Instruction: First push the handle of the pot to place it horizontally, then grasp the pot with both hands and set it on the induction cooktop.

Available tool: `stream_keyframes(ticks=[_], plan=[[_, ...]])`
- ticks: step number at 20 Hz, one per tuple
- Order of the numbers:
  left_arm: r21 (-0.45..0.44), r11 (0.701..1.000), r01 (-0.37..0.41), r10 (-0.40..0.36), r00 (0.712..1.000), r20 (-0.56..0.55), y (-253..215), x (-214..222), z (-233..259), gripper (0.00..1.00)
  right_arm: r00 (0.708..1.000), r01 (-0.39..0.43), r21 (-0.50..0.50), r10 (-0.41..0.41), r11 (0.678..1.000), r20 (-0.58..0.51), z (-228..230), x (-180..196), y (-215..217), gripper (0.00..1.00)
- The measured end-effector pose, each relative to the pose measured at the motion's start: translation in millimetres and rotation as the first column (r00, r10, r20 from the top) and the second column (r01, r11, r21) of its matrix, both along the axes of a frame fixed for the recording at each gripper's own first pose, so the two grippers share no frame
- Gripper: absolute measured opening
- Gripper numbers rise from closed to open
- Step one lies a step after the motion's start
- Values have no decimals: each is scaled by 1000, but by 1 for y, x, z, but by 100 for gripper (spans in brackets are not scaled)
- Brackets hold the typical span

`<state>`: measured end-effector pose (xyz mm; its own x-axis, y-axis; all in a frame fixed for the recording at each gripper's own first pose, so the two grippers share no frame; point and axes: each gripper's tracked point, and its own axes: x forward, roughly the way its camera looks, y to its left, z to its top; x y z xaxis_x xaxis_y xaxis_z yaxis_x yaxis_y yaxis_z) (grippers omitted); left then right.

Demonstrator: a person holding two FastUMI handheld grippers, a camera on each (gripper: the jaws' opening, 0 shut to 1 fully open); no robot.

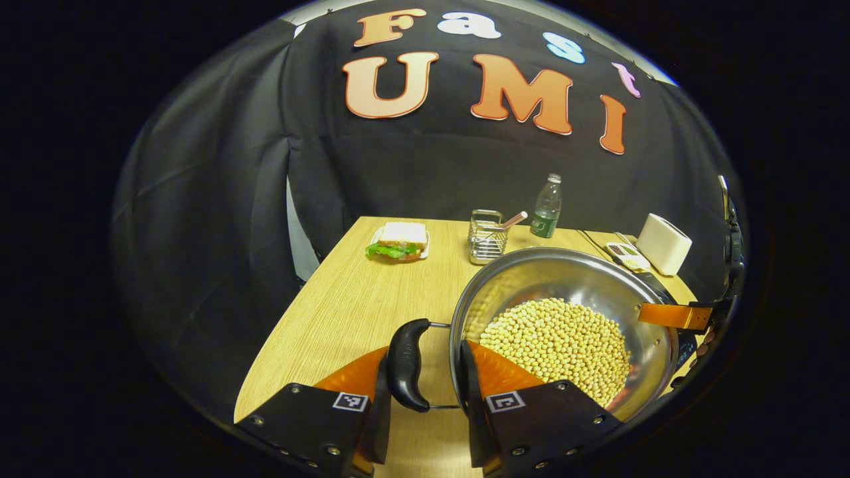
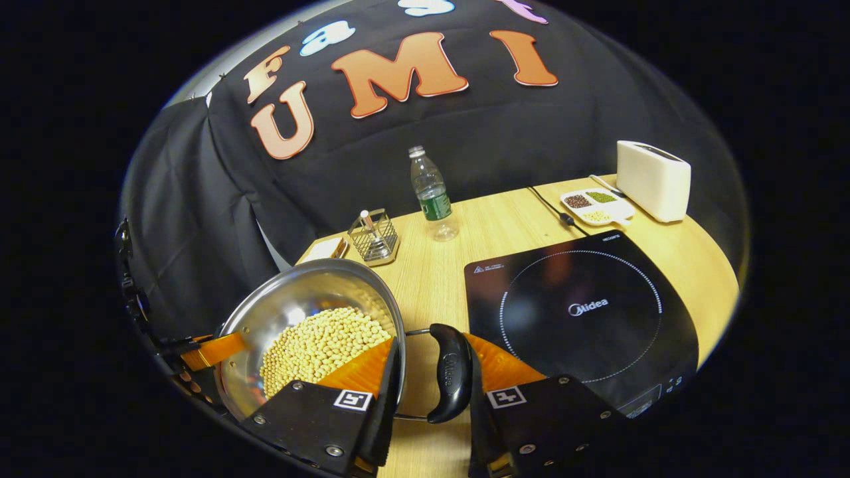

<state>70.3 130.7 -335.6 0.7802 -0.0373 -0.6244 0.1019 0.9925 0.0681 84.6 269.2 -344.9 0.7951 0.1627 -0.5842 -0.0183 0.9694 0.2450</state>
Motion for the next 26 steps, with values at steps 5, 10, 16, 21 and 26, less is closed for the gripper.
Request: stream_keyframes(ticks=[5, 10, 16, 21, 26], plan=[[15, 1000, 26, -27, 999, 27, -37, -3, 24, 49, 999, 25, 26, -26, 999, 30, 25, -7, -31, 49], [29, 998, 49, -50, 998, 31, -75, -5, 36, 49, 998, 44, 50, -46, 998, 34, 34, -12, -65, 48], [21, 996, 81, -82, 996, 25, -128, -7, 39, 49, 996, 78, 54, -80, 996, 49, 44, -15, -113, 48], [28, 993, 116, -117, 993, 22, -173, -4, 38, 49, 992, 113, 62, -117, 992, 48, 44, -16, -154, 48], [14, 991, 134, -134, 991, 1, -214, -3, 29, 49, 988, 145, 63, -148, 987, 41, 43, -17, -195, 48]])
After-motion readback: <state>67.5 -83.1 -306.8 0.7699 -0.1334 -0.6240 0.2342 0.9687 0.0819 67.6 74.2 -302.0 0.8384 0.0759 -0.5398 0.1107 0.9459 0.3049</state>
